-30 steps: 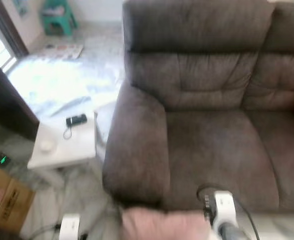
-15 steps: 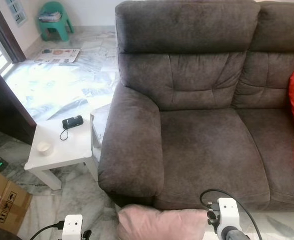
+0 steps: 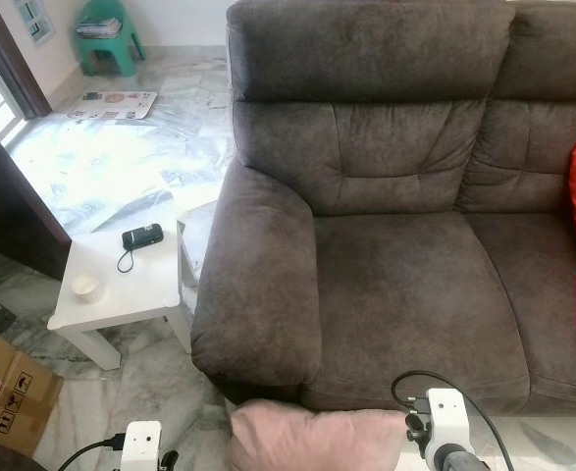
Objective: Move the pillow to the sofa from floor
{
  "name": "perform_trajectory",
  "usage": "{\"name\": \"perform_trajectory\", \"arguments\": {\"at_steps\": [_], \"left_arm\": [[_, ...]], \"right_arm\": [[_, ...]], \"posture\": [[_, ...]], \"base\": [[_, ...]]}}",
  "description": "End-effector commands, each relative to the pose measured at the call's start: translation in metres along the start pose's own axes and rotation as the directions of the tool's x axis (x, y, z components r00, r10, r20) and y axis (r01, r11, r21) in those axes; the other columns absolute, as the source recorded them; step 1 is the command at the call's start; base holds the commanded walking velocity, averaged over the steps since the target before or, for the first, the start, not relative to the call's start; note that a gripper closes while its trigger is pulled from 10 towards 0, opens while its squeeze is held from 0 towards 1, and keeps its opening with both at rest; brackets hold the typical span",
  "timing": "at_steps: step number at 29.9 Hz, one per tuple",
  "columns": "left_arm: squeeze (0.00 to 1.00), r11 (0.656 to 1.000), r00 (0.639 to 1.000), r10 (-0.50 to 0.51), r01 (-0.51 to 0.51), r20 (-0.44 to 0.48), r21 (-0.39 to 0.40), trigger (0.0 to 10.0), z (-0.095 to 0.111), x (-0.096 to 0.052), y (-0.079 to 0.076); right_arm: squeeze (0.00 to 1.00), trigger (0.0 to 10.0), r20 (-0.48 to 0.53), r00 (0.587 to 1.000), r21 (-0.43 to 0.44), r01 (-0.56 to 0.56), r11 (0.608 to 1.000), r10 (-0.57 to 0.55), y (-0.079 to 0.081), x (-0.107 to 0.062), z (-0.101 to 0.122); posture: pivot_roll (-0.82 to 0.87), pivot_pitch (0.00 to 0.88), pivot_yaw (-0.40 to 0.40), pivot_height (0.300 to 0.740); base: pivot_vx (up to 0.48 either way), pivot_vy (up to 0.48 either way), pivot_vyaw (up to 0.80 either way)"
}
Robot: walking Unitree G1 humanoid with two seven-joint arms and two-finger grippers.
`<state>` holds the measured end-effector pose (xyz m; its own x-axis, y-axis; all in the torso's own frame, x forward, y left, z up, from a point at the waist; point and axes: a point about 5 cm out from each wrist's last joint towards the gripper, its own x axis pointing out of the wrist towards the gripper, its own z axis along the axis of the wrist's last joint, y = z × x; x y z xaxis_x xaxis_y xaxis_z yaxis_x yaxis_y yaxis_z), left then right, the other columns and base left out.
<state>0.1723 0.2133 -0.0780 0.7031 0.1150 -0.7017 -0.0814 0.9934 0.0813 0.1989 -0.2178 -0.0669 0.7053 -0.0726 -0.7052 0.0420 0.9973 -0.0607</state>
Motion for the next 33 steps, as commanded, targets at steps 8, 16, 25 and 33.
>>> {"name": "perform_trajectory", "arguments": {"at_steps": [8,16,25,33], "left_arm": [[0.0,1.0,1.0,0.001,-0.001,-0.025,0.003,10.0,-0.0069,-0.0021,-0.0006],[0.0,1.0,1.0,-0.004,0.004,-0.013,-0.001,10.0,-0.0057,-0.0019,-0.0029],[0.0,1.0,1.0,-0.007,0.007,-0.014,0.0,10.0,-0.006,-0.0019,-0.0049],[0.0,1.0,1.0,-0.011,0.011,-0.008,-0.013,10.0,-0.0064,-0.0024,-0.0048]], "right_arm": [[0.0,10.0,-0.024,1.0,0.012,0.006,1.0,-0.006,-0.0022,-0.0014,-0.0053],[0.0,10.0,-0.025,1.0,0.011,0.006,1.0,-0.005,-0.0025,-0.0015,-0.0055],[0.0,10.0,-0.024,1.0,0.009,0.006,1.0,-0.005,-0.0032,-0.0017,-0.0055],[0.0,10.0,-0.023,1.0,0.008,0.005,1.0,-0.004,-0.003,-0.0014,-0.0048]], "posture": [[-0.04,0.082,0.007,0.74],[-0.04,0.084,0.004,0.74],[-0.04,0.087,0.003,0.74],[-0.04,0.086,0.002,0.74]], "base": [[-0.081,0.0,0.0],[-0.199,0.0,0.0],[0.0,0.0,0.0],[-0.165,0.0,0.0]]}}
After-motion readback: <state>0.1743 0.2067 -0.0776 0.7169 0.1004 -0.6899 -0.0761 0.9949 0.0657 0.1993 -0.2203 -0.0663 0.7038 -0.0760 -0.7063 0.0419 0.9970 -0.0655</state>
